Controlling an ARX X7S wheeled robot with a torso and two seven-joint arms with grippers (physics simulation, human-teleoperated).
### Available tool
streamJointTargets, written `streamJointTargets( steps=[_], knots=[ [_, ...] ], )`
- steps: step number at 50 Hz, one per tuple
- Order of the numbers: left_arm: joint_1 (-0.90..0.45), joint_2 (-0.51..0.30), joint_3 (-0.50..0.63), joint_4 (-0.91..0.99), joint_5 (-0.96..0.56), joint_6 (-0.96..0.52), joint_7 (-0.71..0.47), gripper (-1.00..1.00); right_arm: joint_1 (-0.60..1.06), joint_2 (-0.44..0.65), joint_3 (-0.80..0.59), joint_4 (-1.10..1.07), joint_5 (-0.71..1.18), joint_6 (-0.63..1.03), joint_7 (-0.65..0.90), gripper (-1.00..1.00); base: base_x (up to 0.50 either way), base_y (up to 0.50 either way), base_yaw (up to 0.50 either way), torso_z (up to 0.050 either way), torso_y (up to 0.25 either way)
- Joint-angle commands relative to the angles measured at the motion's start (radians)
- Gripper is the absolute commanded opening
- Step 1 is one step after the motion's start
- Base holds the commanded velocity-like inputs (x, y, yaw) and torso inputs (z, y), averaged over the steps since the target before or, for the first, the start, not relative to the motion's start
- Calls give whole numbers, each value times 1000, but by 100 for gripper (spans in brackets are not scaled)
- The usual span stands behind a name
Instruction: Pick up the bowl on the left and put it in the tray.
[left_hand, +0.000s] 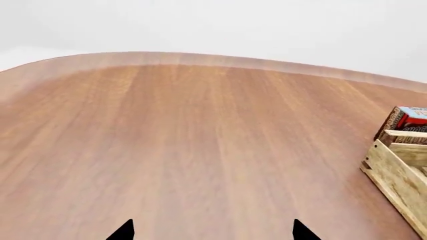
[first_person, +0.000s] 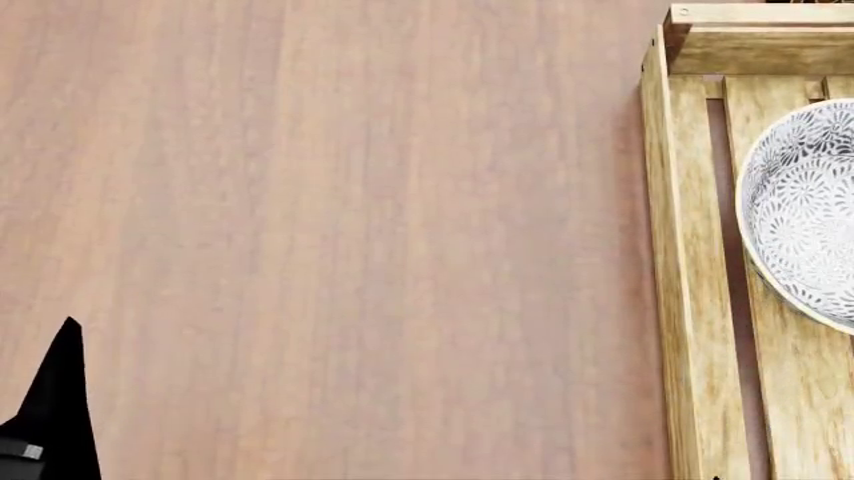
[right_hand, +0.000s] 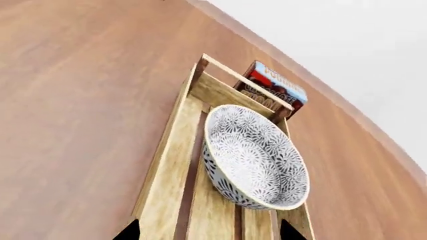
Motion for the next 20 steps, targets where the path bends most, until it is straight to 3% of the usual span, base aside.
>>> streamJointTargets(
  steps=[1,7,15,20],
  knots=[
    [124,48,9,-172,127,240,136,100,-138,-174,-82,214,-56,-416,7,100,0,0,0,0,0],
    [150,65,18,-231,119,271,161,100,-192,-226,-86,313,-61,-602,-10,100,0,0,0,0,0],
    [167,91,17,-334,146,372,214,100,-243,-278,-78,403,-93,-721,9,100,0,0,0,0,0],
    [200,96,23,-394,120,463,304,100,-271,-327,-71,493,-100,-810,4,100,0,0,0,0,0]
  ],
)
